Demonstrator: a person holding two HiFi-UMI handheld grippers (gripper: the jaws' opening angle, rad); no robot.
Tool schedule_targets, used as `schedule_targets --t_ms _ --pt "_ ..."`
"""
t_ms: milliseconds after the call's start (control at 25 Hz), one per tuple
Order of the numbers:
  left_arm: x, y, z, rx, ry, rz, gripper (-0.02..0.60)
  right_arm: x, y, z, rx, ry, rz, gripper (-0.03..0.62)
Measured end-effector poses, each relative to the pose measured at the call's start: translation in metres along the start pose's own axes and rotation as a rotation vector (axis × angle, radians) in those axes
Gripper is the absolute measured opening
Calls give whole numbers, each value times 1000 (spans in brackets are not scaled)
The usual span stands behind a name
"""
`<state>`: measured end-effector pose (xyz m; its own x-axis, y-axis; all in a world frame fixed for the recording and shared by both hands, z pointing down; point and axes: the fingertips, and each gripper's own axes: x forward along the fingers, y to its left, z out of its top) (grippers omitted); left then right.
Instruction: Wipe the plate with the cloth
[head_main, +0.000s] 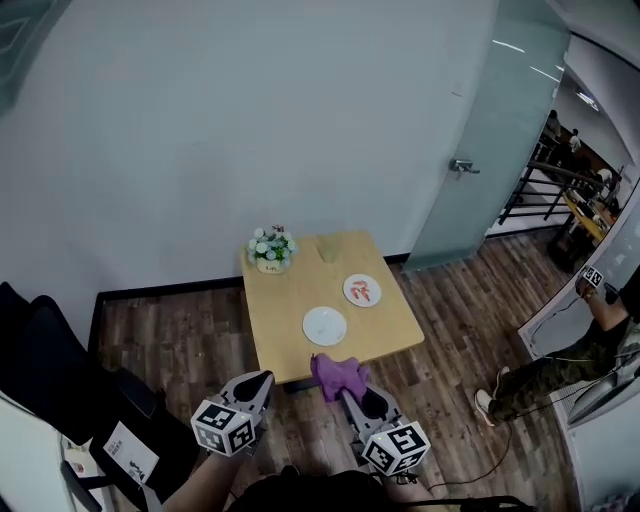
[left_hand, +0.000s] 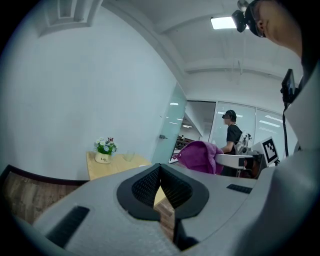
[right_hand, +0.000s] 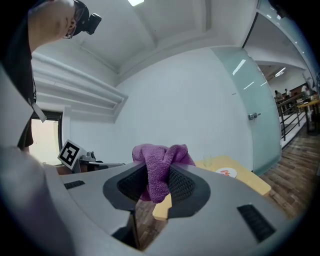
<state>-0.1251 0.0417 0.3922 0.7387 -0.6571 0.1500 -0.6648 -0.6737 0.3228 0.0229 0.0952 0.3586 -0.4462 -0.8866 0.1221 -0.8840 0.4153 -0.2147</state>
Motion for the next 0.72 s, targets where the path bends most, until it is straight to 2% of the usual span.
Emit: schedule_targets --t_ms 320,480,720 --pt "37 6 2 -2 16 -74 0 22 -30 -6 27 7 -68 104" --pt "53 10 3 -6 21 -62 0 43 -42 -1 26 -5 -30 104" --pt "87 23 26 22 -2 -10 0 73 -72 18 13 -16 34 104"
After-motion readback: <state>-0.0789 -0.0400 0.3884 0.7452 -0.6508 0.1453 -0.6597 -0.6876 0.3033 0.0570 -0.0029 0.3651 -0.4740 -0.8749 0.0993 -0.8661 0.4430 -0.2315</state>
